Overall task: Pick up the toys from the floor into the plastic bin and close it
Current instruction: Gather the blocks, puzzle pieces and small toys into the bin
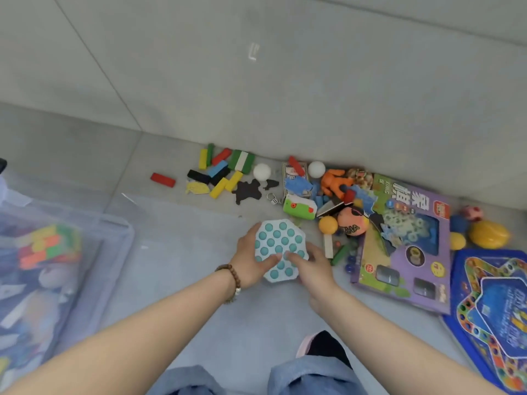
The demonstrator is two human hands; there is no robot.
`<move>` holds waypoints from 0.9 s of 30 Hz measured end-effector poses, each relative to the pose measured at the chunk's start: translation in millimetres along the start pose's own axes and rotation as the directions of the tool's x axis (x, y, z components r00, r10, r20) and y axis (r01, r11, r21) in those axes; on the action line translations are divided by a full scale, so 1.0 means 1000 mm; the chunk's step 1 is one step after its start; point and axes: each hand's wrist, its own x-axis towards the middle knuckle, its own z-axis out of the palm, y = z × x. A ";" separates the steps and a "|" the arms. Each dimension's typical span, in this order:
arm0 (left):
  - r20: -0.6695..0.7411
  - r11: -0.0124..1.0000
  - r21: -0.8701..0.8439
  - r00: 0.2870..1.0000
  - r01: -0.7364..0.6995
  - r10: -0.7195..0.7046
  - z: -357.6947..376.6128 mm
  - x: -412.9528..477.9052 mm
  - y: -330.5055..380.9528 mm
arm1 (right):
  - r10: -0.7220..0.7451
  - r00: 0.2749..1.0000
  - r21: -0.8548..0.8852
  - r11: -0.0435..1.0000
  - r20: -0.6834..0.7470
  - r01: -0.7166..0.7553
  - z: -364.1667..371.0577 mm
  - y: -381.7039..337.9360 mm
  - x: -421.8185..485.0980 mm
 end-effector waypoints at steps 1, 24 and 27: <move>-0.007 0.997 -0.078 1.000 0.008 -0.008 -0.003 -0.006 0.006 | 0.049 0.998 0.078 0.996 0.031 -0.052 0.000 -0.005 -0.009; -0.775 0.975 -0.223 0.605 0.012 -0.185 -0.308 -0.306 -0.016 | -0.280 0.430 -0.323 0.356 0.858 0.877 0.251 -0.175 -0.287; -0.637 0.921 -0.165 0.675 0.353 -0.373 -0.315 -0.304 -0.031 | -0.269 0.469 -0.388 0.303 0.841 0.870 0.240 -0.169 -0.270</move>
